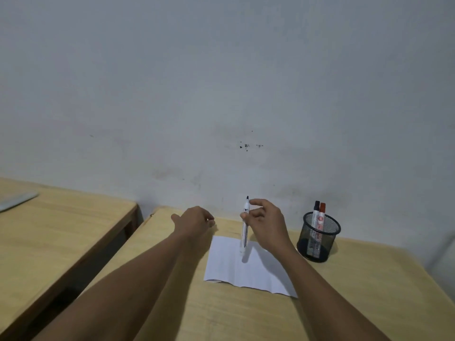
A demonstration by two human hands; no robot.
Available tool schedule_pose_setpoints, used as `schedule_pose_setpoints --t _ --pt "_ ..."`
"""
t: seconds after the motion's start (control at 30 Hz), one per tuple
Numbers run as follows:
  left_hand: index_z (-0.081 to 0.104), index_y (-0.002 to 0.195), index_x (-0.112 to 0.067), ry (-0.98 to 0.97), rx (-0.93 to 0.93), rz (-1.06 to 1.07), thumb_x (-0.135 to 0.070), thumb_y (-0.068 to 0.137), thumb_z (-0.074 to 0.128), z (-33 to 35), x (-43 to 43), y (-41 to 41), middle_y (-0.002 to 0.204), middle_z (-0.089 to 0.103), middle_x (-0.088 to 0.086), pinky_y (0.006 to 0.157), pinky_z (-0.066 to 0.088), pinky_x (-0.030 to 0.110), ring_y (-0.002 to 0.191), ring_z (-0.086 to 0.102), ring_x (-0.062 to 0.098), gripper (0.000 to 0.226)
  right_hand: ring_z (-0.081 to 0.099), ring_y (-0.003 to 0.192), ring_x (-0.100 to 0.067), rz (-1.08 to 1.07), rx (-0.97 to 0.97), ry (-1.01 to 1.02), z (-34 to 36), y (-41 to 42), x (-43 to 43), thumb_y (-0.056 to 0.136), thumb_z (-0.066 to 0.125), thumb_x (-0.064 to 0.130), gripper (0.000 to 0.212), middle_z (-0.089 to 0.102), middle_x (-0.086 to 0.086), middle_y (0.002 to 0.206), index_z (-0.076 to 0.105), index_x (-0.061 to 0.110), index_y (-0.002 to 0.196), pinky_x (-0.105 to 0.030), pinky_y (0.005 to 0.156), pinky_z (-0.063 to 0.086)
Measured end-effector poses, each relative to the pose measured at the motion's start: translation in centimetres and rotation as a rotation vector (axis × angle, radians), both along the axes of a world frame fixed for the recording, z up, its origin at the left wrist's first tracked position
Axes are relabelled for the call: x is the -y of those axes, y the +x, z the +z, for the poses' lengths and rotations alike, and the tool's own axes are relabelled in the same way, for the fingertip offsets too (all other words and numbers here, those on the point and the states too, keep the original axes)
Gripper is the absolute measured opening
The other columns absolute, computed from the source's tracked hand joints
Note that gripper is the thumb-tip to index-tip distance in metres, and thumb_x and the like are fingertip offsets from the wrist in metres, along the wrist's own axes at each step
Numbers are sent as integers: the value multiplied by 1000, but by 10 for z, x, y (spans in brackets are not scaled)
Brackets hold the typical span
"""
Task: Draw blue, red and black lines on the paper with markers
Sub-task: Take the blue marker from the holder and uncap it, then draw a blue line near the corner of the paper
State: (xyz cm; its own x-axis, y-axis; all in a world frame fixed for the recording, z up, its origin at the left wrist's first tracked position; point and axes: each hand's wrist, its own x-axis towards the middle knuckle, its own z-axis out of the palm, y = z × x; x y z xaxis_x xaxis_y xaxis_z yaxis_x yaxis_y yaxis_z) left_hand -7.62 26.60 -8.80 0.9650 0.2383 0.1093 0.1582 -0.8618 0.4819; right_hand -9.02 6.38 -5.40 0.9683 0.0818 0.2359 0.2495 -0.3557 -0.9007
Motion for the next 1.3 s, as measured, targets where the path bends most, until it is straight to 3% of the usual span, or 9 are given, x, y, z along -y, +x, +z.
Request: schedule_pose_setpoints --t 0.23,0.33,0.47,0.57,0.63,0.77,0.93,1.13,1.3 --pt "76 97 -28 16 -12 -10 -30 93 54 -14 -6 7 103 75 -8 81 23 42 104 64 20 23 74 86 -23 40 7 37 -3 5 -5 95 67 13 23 75 -8 93 53 22 111 -14 63 50" --pt "75 94 -28 72 -55 -48 -33 92 55 -15 -10 10 98 74 -6 80 23 43 95 61 22 22 75 93 -28 67 -38 138 -6 9 -8 97 62 9 13 73 -12 104 63 22 100 -27 71 56" --pt "74 96 -26 85 -89 -59 -34 92 54 -19 -14 12 98 74 -2 79 22 43 93 60 24 23 72 91 -29 99 -231 437 -4 10 -14 103 52 6 24 72 -16 108 71 19 108 -43 81 61" --pt "67 113 -28 69 -66 -57 -36 94 49 -20 -16 10 112 69 -6 83 23 43 107 60 21 27 71 94 -29 154 -347 627 -1 13 -15 101 50 -3 33 72 -13 105 71 16 118 -38 71 62" --pt "59 116 -26 -5 14 -54 -33 93 49 -23 -17 2 115 65 -6 84 23 40 103 60 17 26 71 91 -25 171 -385 672 -5 15 -16 98 59 -2 31 73 -10 100 71 14 121 -37 70 62" --pt "51 99 -33 -145 117 -142 -44 82 55 -31 -12 -30 105 61 -13 88 22 36 87 58 5 21 68 75 -24 192 -290 436 -24 17 -29 97 65 11 12 70 -9 82 67 12 109 -36 65 55" --pt "59 111 -42 79 18 -327 -74 70 58 -32 -14 -52 129 54 -16 110 18 52 122 45 10 52 59 62 -21 227 -192 154 -41 22 -50 96 67 25 16 65 -4 68 68 12 86 -34 55 48" --pt "66 116 -42 187 37 -379 -76 75 53 -40 -18 -53 135 56 -17 110 18 55 130 42 9 54 55 55 -19 224 -226 75 -65 40 -55 96 66 21 19 64 -8 64 68 4 87 -30 50 46" --pt "55 132 -43 316 -79 -474 -76 81 45 -34 -27 -51 149 43 -16 113 17 58 138 32 10 62 60 54 -6 201 -116 16 -82 43 -52 96 66 23 22 68 -2 67 70 4 88 -18 52 47"
